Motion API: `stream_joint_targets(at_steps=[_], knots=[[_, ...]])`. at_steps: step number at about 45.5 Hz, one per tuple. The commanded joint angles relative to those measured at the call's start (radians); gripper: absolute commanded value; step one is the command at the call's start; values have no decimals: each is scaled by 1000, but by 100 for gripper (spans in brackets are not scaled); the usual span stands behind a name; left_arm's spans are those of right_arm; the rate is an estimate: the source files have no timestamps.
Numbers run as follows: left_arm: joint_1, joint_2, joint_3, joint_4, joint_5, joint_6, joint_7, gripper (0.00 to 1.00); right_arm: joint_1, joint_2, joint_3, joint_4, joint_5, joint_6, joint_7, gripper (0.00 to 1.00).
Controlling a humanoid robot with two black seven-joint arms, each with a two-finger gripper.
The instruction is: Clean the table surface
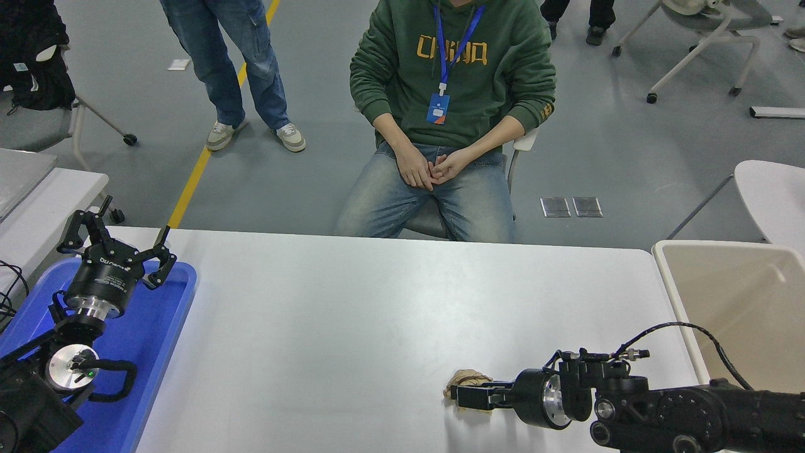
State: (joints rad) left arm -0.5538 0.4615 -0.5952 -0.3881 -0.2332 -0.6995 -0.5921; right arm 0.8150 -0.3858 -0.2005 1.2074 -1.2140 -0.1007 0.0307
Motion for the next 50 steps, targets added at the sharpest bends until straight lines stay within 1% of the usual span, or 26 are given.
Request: stream_joint_targets(at_steps=[1, 4, 10, 16, 22, 24, 27, 32, 33, 39, 50], knots=[[0, 0, 0, 0, 0, 0, 0, 100, 0, 4, 0, -11, -47, -1, 0, 73], [0, 0, 0, 0, 0, 0, 0, 100, 1, 2, 0, -15, -59, -1, 0, 70], [0, 0, 0, 0, 0, 0, 0, 100, 3, 2, 0, -16, -64, -1, 0, 69], [0, 0, 0, 0, 0, 0, 0, 100, 3, 1, 0, -11, -87, -1, 0, 67], [0, -1, 0, 0, 0, 0, 0, 100, 6, -5, -2, -9, -105, 4, 0, 52], [0, 0, 0, 0, 0, 0, 0, 100, 7, -7, -2, -8, -105, 7, 0, 45], [0, 0, 0, 0, 0, 0, 0, 100, 9, -8, -7, -8, -104, 12, 0, 32], [0, -1, 0, 0, 0, 0, 0, 100, 16, -19, -20, -6, -96, 30, -2, 2], [0, 0, 0, 0, 0, 0, 0, 100, 16, -22, -20, -5, -93, 41, -2, 0], [0, 0, 0, 0, 0, 0, 0, 100, 18, -48, -5, 9, -84, 93, -5, 0], [0, 0, 0, 0, 0, 0, 0, 100, 29, -84, 1, 27, -50, 99, -6, 0]])
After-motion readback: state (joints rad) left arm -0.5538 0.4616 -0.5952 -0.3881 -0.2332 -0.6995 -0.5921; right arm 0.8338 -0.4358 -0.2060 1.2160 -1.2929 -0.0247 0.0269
